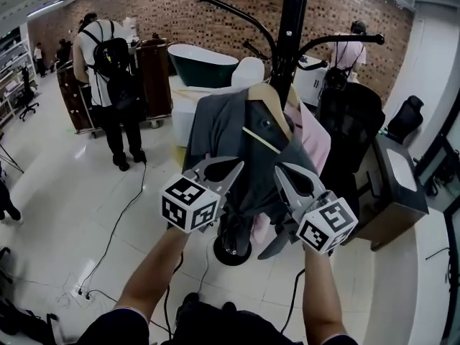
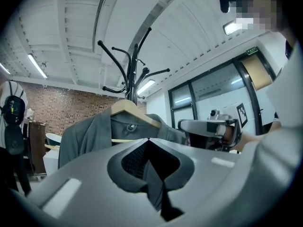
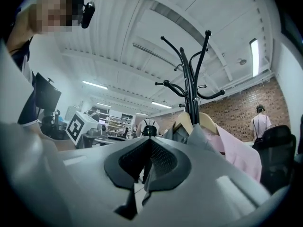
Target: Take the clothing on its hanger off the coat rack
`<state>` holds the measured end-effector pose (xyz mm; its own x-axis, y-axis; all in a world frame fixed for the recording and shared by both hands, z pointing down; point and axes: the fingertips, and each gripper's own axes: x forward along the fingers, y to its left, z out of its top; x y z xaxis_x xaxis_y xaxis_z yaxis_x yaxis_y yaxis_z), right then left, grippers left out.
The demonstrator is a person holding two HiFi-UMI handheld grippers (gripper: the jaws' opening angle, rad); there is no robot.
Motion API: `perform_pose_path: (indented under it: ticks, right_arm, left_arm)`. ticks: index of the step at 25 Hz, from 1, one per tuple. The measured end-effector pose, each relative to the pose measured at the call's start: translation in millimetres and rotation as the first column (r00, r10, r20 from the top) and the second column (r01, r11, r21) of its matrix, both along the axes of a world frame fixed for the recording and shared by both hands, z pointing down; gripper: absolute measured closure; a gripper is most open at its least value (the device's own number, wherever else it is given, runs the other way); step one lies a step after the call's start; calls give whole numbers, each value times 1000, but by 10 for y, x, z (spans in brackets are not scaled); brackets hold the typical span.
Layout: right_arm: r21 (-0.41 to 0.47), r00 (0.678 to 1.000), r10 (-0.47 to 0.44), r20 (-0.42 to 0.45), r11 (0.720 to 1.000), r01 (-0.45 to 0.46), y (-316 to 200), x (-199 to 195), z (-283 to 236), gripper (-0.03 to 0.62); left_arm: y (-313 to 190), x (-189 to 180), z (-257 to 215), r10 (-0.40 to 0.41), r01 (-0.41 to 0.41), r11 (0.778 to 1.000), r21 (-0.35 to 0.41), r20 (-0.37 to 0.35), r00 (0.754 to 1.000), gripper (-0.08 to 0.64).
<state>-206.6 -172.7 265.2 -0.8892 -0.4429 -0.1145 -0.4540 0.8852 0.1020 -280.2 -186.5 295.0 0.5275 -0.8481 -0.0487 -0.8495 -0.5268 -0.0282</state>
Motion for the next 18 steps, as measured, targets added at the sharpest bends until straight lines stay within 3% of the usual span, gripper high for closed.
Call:
perform_pose_path:
  ticks: [5, 18]
  right_arm:
    - [-13, 994, 107, -3, 994, -107, -73, 41, 31, 592]
    - [-34, 959, 285, -2, 958, -285, -182, 31, 78, 592]
  left_arm:
    - [-154, -6, 5, 75, -75, 997, 0, 32, 997, 548]
    - [-612, -212, -51, 178, -179, 984, 2, 85, 980, 548]
